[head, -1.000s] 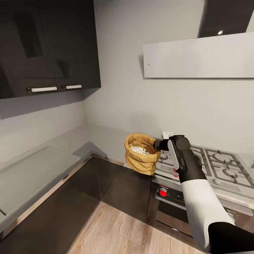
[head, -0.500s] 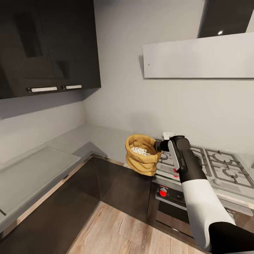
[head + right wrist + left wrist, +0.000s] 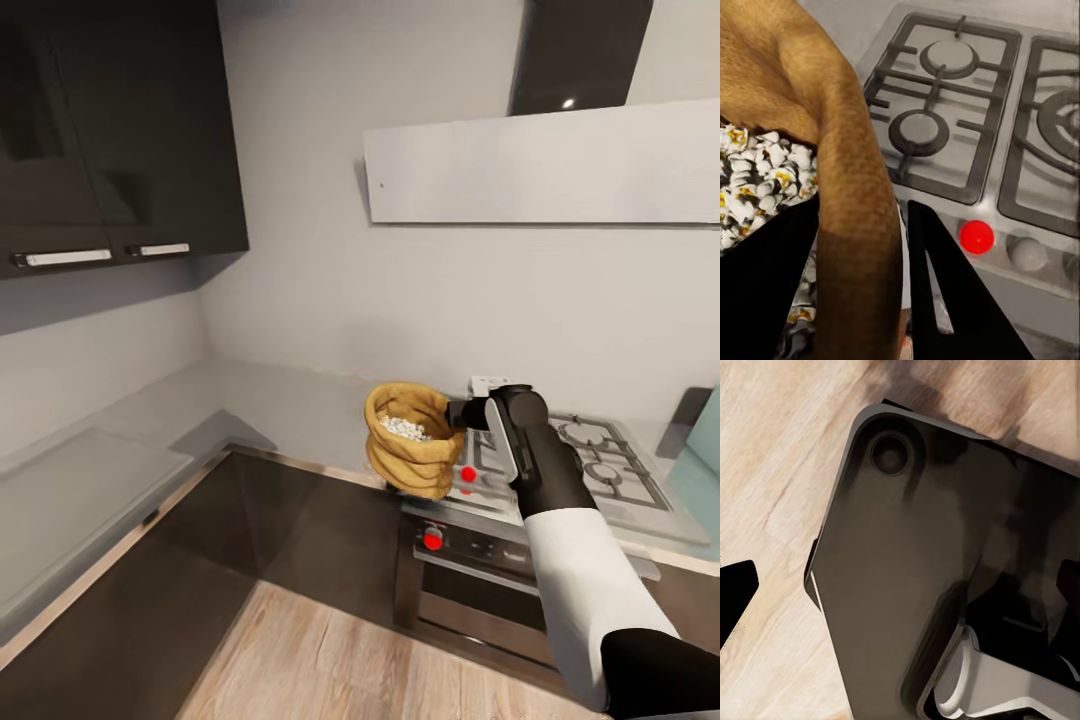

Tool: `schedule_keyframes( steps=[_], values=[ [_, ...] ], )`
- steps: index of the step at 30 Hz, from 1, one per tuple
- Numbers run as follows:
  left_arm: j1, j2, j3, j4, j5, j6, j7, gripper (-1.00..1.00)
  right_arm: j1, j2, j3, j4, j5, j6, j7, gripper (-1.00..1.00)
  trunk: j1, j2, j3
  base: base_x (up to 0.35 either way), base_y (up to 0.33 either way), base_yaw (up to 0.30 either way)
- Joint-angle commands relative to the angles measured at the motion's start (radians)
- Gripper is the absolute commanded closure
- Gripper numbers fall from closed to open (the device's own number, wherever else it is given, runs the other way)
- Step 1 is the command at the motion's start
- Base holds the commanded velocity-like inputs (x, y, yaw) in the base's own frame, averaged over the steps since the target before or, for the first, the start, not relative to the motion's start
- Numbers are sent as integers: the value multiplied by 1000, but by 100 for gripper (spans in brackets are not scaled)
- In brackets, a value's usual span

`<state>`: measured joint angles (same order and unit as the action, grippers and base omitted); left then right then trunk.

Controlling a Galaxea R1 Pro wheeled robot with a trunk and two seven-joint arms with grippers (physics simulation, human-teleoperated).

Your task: In the kitchen, take the popcorn bag from the countertop, put it into the microwave, and heat it until the popcorn is cooked so the cooked popcorn ends up inside the bag.

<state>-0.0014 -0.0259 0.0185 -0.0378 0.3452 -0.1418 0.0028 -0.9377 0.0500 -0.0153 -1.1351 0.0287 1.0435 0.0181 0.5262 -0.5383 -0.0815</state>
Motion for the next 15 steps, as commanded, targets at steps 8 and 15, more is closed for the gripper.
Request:
schedule_keyframes(
  steps=[8, 15],
  values=[
    [0, 0, 1, -1, 3, -2, 0, -100, -1, -13, -2, -6, 6, 4, 2, 100, 0, -2, 1, 0, 0, -293],
    [0, 0, 1, -1, 3, -2, 0, -100, -1, -14, -2, -8, 8, 4, 2, 100, 0, -2, 5, 0, 0, -293]
  ],
)
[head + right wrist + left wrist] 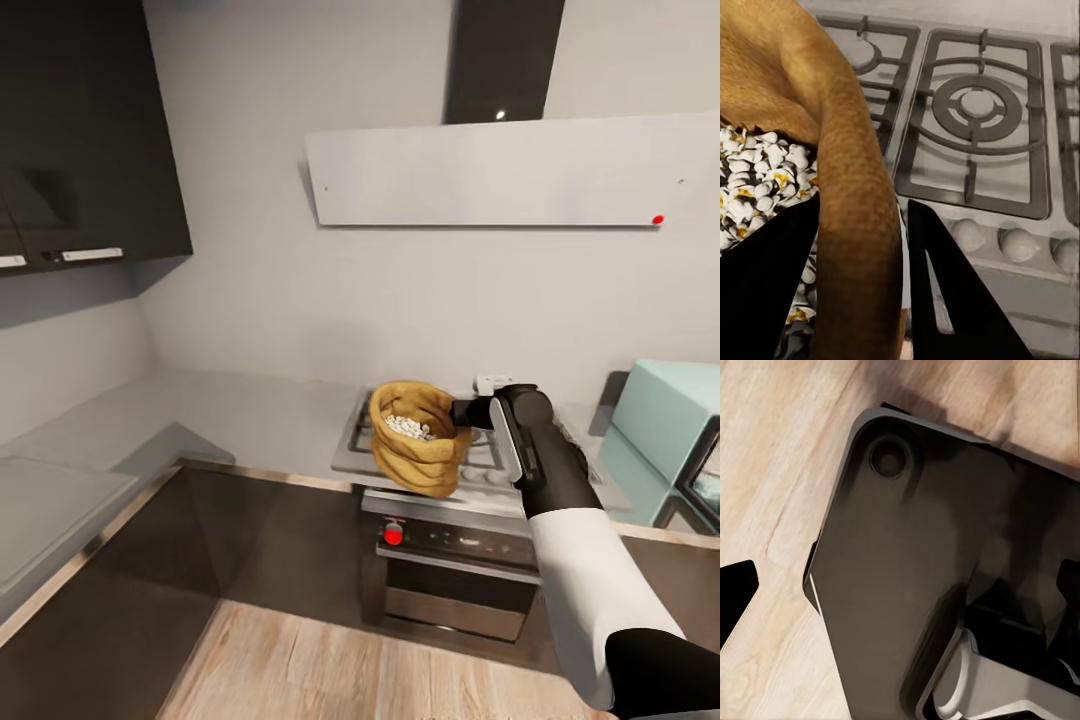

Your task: In the kitchen, take the popcorn bag from the countertop, put it into the microwave, and heat it until the popcorn is cooked so the cooked popcorn ends up inside the bag.

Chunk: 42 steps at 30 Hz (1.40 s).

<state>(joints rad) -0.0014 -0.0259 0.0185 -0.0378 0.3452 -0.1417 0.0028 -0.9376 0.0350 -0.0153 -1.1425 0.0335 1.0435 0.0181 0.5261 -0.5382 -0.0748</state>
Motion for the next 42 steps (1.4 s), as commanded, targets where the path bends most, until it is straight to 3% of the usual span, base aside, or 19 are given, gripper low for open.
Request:
schedule_keyframes(
  steps=[1, 42],
  values=[
    [0, 0, 1, -1, 3, -2, 0, -100, -1, 1, -2, 0, 3, 4, 2, 100, 0, -2, -1, 0, 0, -293],
    [0, 9, 1, -2, 1, -4, -1, -100, -1, 0, -2, 0, 3, 4, 2, 100, 0, -2, 21, 0, 0, -289]
  ],
)
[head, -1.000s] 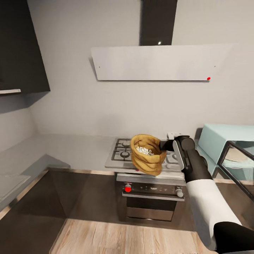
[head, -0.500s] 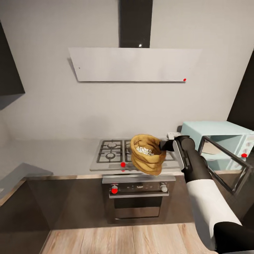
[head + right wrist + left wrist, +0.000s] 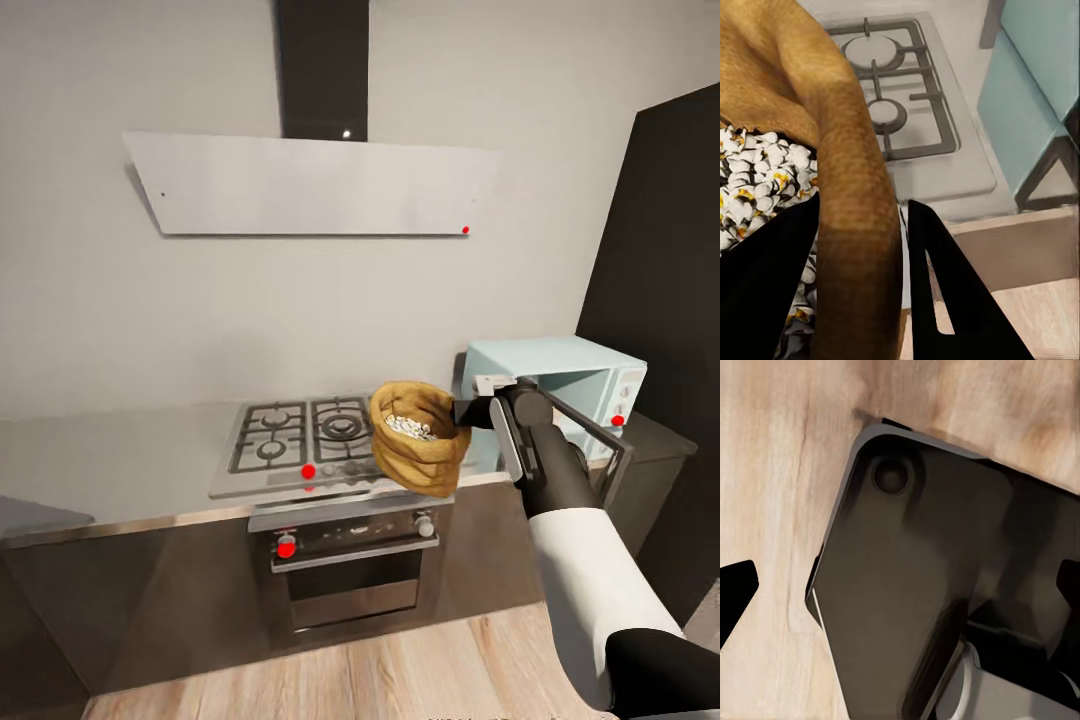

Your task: In the kitchen, take the popcorn bag from the countertop, put it into the microwave, and heat it until the popcorn is cooked so the cooked popcorn ends up inside the bag.

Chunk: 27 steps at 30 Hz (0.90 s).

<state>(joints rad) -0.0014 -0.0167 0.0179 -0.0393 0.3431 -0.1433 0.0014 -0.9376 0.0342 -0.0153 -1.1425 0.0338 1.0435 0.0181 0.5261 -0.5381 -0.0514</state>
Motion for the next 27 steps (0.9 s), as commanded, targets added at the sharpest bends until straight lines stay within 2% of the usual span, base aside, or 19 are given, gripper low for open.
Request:
schedule_keyframes(
  steps=[1, 16, 27],
  values=[
    [0, 0, 1, -1, 3, -2, 0, -100, -1, 1, -2, 0, 2, 4, 2, 100, 1, -2, -2, 0, 0, -284],
    [0, 0, 1, -1, 4, -1, -1, -100, -1, 2, -2, 8, -6, 4, 6, 100, 1, -2, -1, 0, 0, -38],
    [0, 0, 1, -1, 4, -1, -1, -100, -1, 2, -2, 9, -6, 4, 5, 100, 1, -2, -1, 0, 0, -272]
  ],
)
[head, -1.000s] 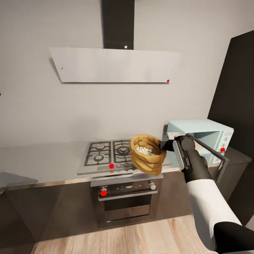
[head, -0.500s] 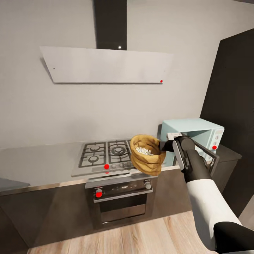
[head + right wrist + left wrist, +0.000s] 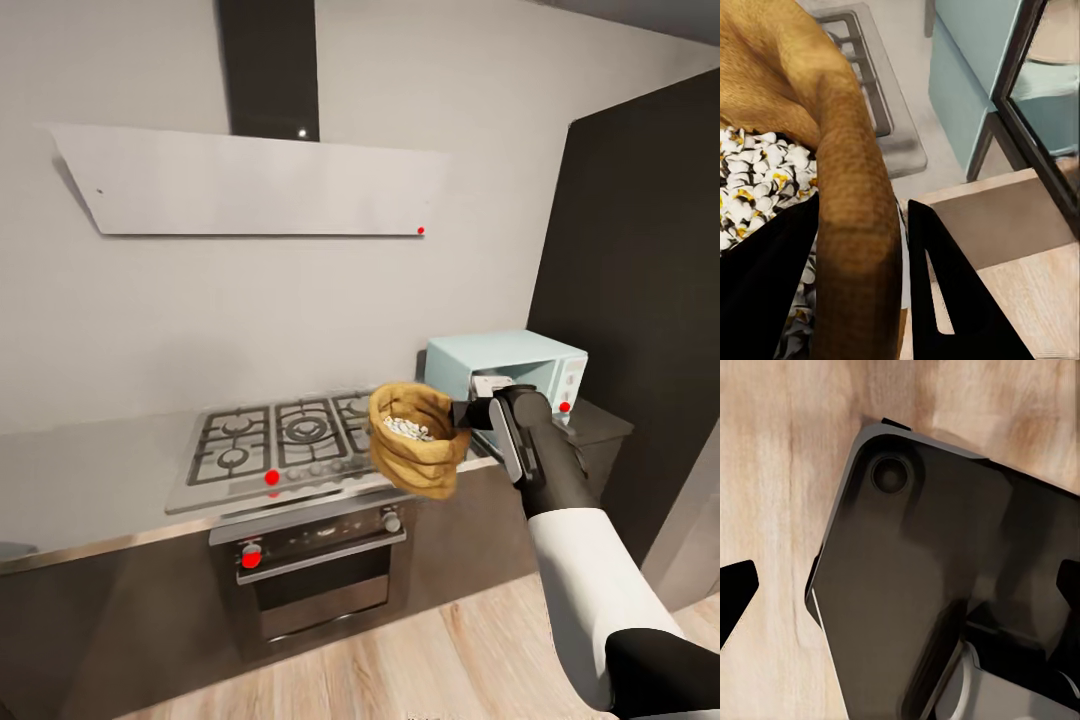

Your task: In the kitchen, take the popcorn bag from the countertop, put it into the microwave, and heat it until the popcorn is cooked so the cooked popcorn ends up inside the bag.

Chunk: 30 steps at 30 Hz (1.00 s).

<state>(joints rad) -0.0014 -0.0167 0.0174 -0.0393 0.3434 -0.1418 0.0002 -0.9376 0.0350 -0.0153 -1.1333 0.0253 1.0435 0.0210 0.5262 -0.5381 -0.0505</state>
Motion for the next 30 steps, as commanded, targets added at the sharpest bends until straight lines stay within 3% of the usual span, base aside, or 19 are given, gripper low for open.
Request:
schedule_keyframes(
  steps=[1, 5, 12, 30],
  values=[
    [0, 0, 2, -1, 3, -2, 0, -100, -1, 1, -2, 0, 2, 4, 2, 100, 0, -2, -2, 0, 0, -289],
    [0, 0, 1, -1, 3, -3, 0, -100, -1, 1, -2, 0, 1, 4, 2, 100, 0, -2, -2, 0, 0, -227],
    [0, 0, 3, -1, 5, -2, 2, -100, -1, -6, -2, -2, 5, 4, 3, 100, 0, -2, -2, -17, 0, -14],
    [0, -6, 4, 3, 6, -2, 3, -100, -1, -10, -2, 0, 2, 4, 1, 100, 0, -2, -2, -342, -22, 0]
  ],
)
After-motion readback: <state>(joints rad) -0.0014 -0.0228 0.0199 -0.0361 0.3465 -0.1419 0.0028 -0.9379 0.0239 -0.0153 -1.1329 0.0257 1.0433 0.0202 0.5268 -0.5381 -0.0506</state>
